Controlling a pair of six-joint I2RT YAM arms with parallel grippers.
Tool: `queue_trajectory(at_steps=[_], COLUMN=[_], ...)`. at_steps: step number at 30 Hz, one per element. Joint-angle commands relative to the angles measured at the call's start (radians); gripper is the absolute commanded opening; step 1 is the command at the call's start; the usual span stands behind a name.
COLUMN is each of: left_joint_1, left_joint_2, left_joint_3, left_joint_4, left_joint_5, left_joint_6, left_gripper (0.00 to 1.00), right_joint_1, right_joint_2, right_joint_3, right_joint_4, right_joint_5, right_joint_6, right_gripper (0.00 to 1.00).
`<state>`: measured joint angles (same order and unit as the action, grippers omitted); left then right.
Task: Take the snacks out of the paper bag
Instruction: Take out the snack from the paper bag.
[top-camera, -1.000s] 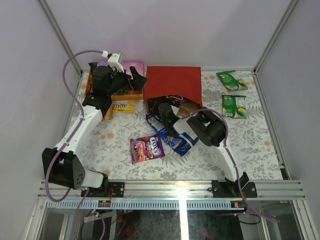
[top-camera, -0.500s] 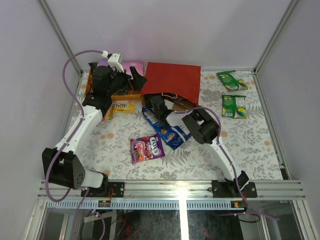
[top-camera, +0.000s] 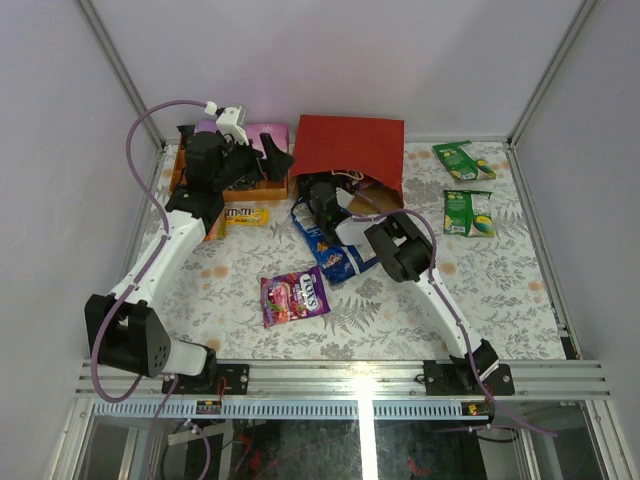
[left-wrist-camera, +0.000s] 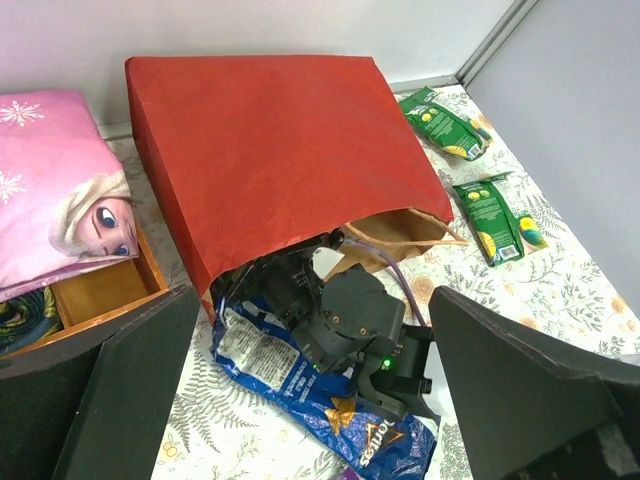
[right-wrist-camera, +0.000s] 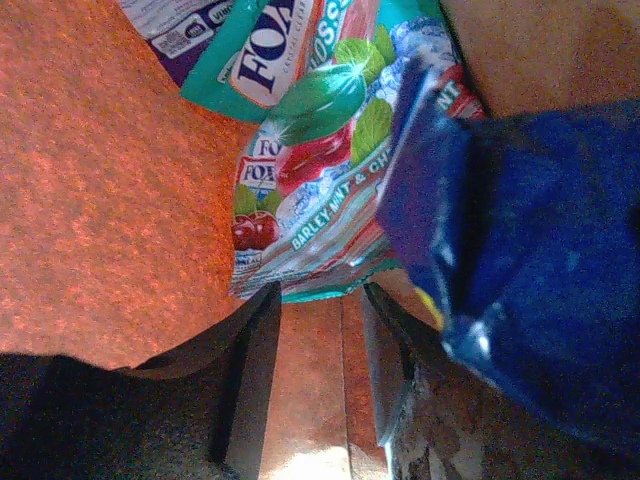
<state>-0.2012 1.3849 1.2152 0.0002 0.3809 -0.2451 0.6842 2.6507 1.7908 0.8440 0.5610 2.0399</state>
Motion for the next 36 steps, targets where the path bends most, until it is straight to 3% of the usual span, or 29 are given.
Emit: queue_trajectory(at_steps=[1,3,6,11,17,19,23,27,32,36], left_joint_1=[0.005,0.005,0.005,0.006,0.005,0.005,0.005,0.006,0.005,0.006], left_joint_2=[0.015,0.015,0.013,0.015,0.026,0.029,0.026,0.028,0.033,0.034], left_joint_3=[0.006,0.008,0.009,0.012,0.021,0.02,0.022,0.023,0.023,0.023], left_joint_4=[0.031,0.03,0.026,0.022,0.019,0.018,0.014,0.01,0.012,0.011], left_joint_5=[-0.008,-0.008,-0.009,-0.014,-0.012,-0.01,-0.018,-0.024,-0.021,-0.019], left_joint_6=[0.02,0.02,0.022,0.026,0.029,0.029,0.035,0.038,0.037,0.036], left_gripper=[1.0,1.0,1.0,1.0,1.0,1.0,1.0,1.0,1.0,1.0], right_joint_1=[-0.046,-0.052,-0.058,-0.067,-0.067,-0.071,-0.082,-0.096,-0.113,-0.12], right_joint_2=[0.048,0.048,0.058,0.098,0.085,0.109,0.172,0.215,0.196,0.132], right_joint_3=[0.009,0.029,0.082,0.202,0.207,0.242,0.352,0.427,0.395,0.296], right_joint_4=[-0.066,-0.108,-0.176,-0.271,-0.301,-0.306,-0.331,-0.348,-0.313,-0.243], right_joint_5=[0.033,0.024,0.007,-0.018,-0.032,-0.029,-0.03,-0.031,-0.045,-0.066], right_joint_6=[0.298,0.304,0.304,0.309,0.298,0.308,0.305,0.283,0.262,0.226], right_gripper=[0.55,0.73,0.87,0.92,0.95,0.88,0.59,0.42,0.02,0.0])
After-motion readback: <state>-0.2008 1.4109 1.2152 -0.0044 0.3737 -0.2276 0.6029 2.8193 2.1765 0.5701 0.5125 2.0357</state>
